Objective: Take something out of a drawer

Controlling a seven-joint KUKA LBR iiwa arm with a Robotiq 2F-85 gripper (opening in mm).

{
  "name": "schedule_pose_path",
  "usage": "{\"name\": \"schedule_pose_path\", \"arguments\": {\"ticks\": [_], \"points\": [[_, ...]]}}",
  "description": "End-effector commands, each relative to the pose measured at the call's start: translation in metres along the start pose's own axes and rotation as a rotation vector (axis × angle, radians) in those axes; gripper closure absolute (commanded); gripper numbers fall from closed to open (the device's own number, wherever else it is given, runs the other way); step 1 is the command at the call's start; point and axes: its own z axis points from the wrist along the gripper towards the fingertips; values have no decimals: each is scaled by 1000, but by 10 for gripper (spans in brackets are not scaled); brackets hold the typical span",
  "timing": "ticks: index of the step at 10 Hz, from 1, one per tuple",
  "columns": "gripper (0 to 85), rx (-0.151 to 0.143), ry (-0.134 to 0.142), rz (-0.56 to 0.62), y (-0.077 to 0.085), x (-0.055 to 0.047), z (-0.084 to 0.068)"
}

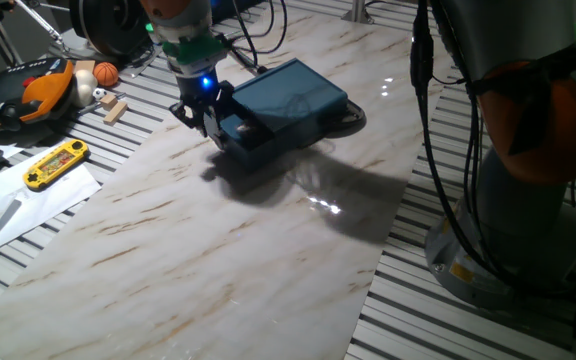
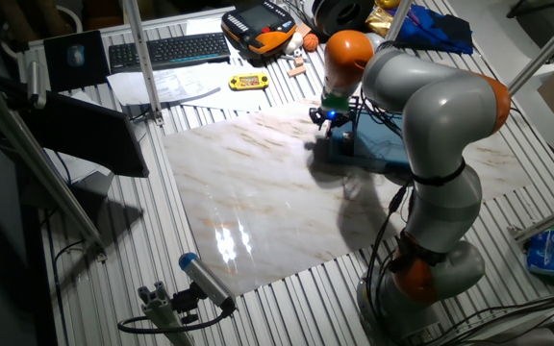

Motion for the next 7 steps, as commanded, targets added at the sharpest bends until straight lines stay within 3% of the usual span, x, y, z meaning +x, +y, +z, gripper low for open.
{"name": "schedule_pose_path", "arguments": {"ticks": [1,3,5,6,7], "points": [[510,4,9,-27,-8,-8,-5],[510,26,-2,-73,-19,-18,-2],[510,36,-10,-75,-17,-19,3],[680,35,-8,-75,-17,-19,7],[680,34,-7,-75,-18,-21,9]]}}
